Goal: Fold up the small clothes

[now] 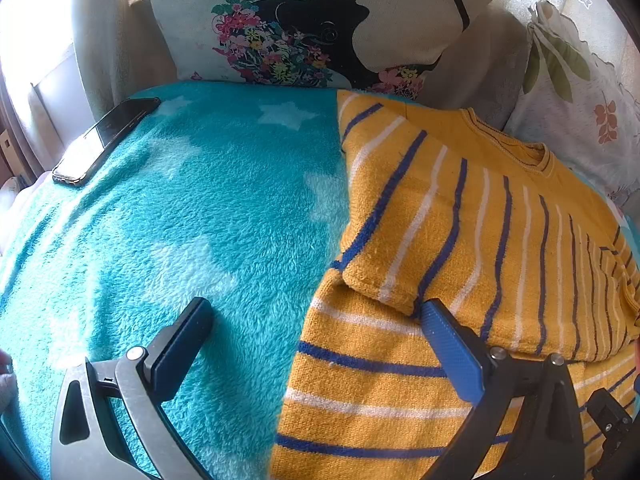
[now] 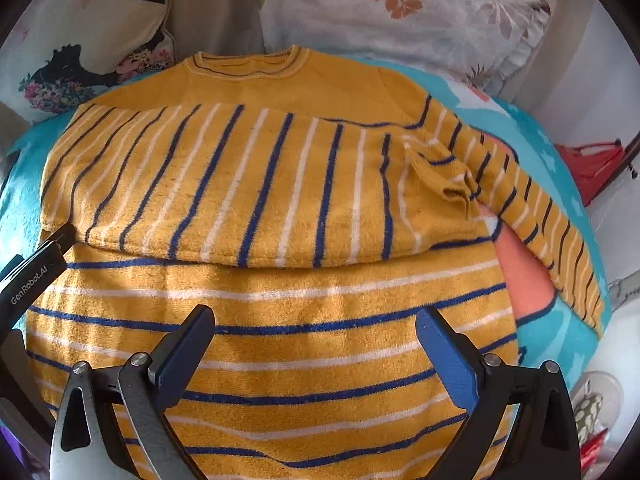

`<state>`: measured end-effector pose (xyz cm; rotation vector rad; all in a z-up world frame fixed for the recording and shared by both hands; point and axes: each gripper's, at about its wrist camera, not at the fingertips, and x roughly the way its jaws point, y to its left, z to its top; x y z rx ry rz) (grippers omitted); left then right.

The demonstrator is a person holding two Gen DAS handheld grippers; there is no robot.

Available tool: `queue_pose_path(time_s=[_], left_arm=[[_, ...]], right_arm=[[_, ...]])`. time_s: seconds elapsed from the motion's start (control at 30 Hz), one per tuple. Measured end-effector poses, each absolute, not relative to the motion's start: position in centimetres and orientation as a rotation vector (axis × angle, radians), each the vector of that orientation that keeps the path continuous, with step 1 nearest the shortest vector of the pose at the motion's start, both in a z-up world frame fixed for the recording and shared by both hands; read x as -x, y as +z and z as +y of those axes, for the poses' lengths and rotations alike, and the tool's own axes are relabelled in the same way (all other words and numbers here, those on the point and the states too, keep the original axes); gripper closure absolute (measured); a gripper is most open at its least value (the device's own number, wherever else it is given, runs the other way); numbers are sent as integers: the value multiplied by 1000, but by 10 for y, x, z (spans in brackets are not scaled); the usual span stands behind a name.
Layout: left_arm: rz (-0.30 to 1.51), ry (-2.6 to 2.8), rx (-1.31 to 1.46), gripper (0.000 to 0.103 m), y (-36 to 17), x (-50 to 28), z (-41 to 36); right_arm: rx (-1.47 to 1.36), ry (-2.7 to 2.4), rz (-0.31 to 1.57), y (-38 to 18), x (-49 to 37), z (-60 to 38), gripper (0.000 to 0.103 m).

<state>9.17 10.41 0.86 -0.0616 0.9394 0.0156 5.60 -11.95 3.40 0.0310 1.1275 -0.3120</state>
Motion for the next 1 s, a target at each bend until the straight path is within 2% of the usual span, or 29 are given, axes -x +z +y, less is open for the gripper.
queue_pose_path(time_s=[1.0], left_arm=[[932,21,57,0,8,-91,104]], right_arm=[[-121,-345,1191,20,-59,-132,1]])
